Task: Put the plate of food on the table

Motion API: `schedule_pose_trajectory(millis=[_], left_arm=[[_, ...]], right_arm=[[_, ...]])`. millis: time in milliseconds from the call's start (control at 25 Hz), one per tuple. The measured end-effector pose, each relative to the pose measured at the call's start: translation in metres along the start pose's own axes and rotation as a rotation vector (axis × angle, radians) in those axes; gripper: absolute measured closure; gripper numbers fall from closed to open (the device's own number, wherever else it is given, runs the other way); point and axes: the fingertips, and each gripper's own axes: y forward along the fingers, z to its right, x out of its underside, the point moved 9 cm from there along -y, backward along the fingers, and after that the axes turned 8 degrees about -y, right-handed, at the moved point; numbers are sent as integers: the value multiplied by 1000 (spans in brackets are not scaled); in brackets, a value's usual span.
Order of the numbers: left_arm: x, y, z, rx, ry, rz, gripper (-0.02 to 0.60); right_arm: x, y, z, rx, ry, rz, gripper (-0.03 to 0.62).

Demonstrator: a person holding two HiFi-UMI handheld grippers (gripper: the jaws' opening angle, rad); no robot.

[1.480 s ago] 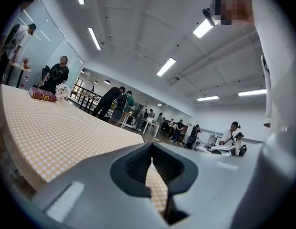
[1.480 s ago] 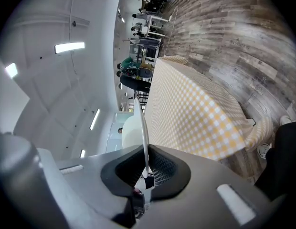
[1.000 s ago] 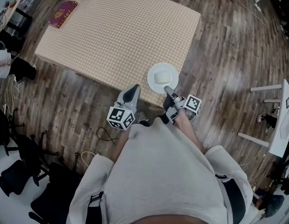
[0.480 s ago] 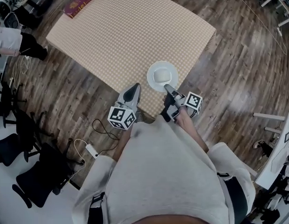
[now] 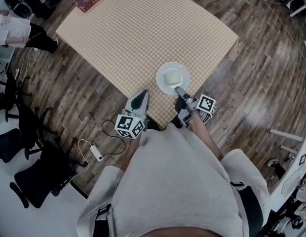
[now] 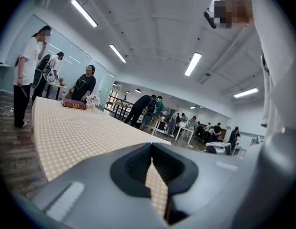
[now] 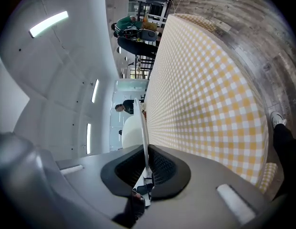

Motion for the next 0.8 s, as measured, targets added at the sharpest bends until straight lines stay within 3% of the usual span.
schedule_pose_trajectory(millis=[440, 800], left_arm=[[-20, 39, -39, 95, -3, -80, 573], [-13, 54, -56, 103, -25, -132, 573]], right_arm=[[-2, 26, 1, 48, 47, 95, 577], [-8, 43, 15, 77, 85, 110, 577]])
